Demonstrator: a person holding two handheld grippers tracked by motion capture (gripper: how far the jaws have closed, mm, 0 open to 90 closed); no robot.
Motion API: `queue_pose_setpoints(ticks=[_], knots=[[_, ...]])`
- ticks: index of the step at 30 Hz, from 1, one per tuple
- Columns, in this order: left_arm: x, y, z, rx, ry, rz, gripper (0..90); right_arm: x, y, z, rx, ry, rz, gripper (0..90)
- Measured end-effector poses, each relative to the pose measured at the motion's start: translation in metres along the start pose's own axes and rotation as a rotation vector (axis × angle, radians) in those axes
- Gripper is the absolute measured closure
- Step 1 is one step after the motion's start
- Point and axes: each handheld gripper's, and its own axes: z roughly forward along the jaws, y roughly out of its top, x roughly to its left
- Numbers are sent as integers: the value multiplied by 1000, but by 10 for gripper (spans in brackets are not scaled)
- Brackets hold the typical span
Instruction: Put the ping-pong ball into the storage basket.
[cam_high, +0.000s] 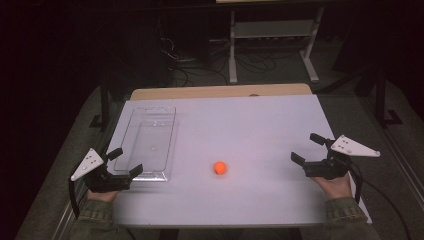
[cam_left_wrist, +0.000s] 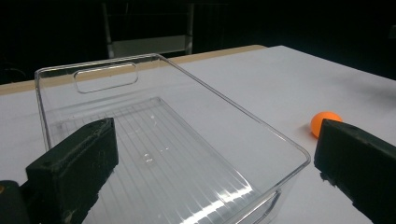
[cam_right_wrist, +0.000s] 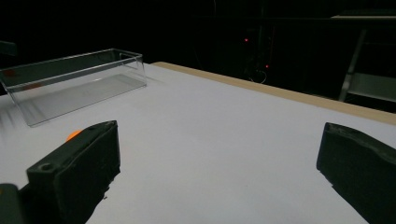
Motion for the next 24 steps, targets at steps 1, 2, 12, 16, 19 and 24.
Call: queue_pose_setpoints(ticks=[1,2,12,16,19,24], knots=[[0,0,0,0,0,0,0,0,0,0,3,2,4,0],[0,0,0,0,1,0,0,0,0,0,3,2,4,0],[-5,5,-1,-9,3,14,0,2,-1,4,28,14,-11,0],[-5,6,0,-13,6,4,0,1,-1,3,21,22,3,0],[-6,8,3,3,5,10,0,2,-1,4,26,30,9,0],[-7,12,5,13,-2,23,0,2,-1,5,29,34,8,0]])
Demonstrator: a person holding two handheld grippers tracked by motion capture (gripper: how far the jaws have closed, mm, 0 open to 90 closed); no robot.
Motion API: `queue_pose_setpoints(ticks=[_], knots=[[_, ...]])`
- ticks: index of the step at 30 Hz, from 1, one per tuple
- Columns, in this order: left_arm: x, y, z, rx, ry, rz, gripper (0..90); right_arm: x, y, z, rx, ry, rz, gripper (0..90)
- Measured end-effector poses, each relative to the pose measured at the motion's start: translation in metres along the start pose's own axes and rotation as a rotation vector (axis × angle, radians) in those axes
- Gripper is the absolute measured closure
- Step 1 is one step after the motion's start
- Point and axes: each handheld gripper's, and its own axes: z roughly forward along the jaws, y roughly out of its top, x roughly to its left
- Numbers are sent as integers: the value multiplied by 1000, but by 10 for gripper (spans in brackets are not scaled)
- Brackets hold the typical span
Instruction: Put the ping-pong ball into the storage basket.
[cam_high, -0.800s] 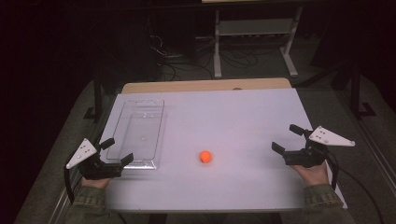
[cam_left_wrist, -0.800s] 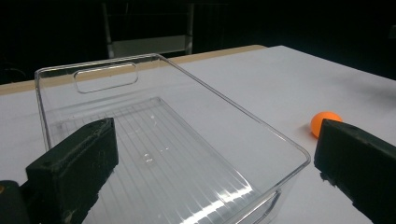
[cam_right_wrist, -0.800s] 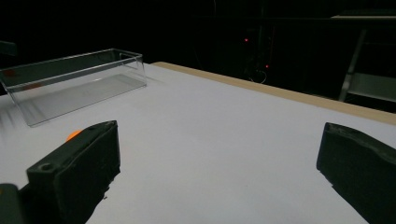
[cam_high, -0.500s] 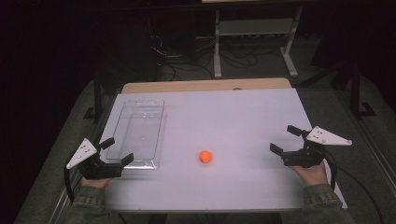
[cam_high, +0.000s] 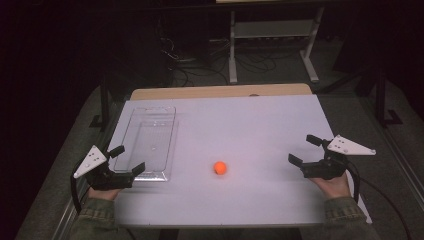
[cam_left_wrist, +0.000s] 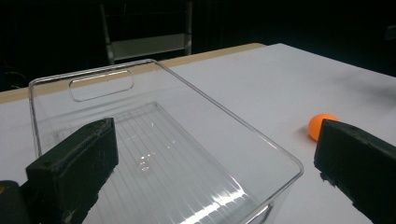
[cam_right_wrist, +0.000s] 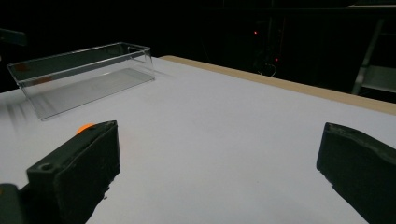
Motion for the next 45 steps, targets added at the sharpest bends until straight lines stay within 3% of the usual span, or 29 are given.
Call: queue_pose_setpoints(ticks=[6,22,45], knots=[[-3,8,1,18,-10,33,0,0,-1,2,10,13,0,0],[-21,33,26,91,-100,138,0,1,-1,2,18,22,-1,0],[-35,52,47,198,-166,224,0,2,-1,2,22,21,-3,0]])
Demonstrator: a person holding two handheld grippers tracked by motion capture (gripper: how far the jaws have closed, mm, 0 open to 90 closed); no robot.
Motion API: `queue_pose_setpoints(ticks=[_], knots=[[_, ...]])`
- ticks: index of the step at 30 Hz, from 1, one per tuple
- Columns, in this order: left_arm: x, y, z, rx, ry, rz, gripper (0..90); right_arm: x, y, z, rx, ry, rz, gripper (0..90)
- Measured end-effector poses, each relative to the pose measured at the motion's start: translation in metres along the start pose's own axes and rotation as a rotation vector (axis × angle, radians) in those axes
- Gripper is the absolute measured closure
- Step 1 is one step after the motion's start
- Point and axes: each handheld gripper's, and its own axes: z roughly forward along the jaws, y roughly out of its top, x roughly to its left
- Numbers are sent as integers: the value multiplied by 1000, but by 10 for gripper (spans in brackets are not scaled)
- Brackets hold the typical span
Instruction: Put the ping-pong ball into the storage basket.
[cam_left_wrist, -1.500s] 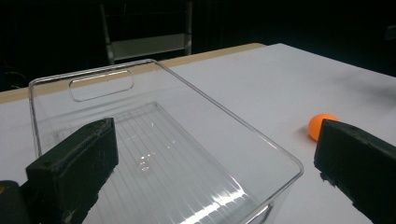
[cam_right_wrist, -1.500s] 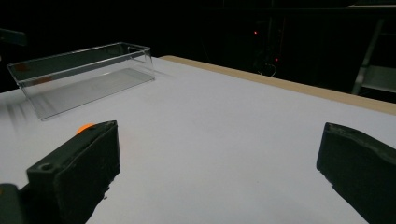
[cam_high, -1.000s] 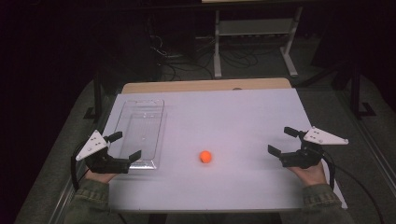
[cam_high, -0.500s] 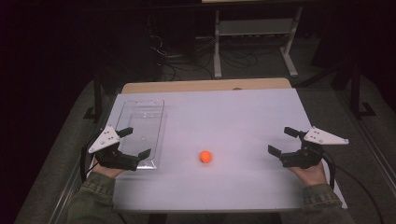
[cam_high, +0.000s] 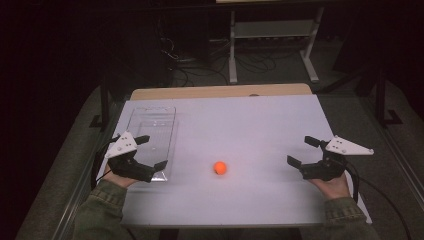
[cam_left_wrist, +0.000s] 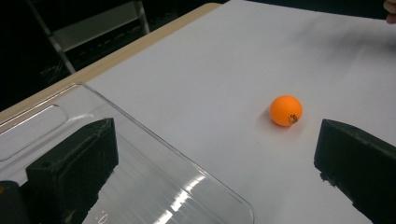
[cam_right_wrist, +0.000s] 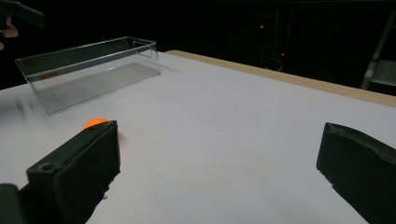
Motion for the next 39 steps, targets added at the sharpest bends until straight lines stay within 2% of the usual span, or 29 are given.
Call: queue_pose_setpoints(ticks=[3,16,27,39], knots=[[0,2,2,5,-4,2,0,1,0,0,-1,1,-2,0],[-8,19,17,60,-45,66,0,2,-1,1,10,12,-2,0],[-12,31,22,61,-72,88,0,3,-1,0,2,19,-1,0],[-18,40,40,116,-98,129,0,3,-1,1,10,23,-4,0]])
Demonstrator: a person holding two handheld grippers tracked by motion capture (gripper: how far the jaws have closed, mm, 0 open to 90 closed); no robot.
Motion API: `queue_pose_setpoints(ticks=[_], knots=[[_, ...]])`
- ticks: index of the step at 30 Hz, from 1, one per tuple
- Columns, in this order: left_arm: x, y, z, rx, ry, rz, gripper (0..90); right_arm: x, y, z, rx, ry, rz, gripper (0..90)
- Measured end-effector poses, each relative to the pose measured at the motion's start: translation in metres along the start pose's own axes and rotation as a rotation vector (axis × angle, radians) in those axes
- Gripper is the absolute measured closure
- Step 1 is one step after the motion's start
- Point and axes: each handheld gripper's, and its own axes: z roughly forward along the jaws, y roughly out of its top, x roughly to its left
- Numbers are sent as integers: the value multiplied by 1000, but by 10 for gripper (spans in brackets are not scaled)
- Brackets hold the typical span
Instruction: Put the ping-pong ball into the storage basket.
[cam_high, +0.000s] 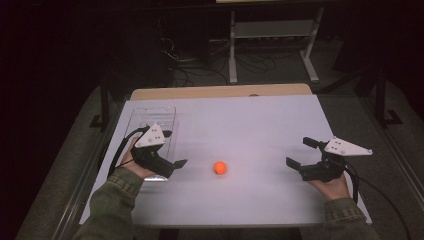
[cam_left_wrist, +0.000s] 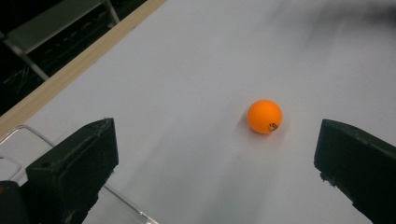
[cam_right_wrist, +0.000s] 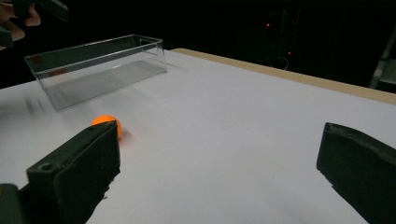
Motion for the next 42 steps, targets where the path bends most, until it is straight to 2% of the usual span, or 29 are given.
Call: queue_pose_setpoints(ticks=[4,15,27,42], knots=[[-3,2,8,31,-17,15,0,0,0,0,3,4,1,0],[-6,7,21,59,-41,31,0,2,0,1,10,12,1,0],[-11,15,34,113,-68,70,0,3,0,1,9,23,-4,0],[-19,29,55,144,-109,113,0,4,-1,3,19,31,-3,0]])
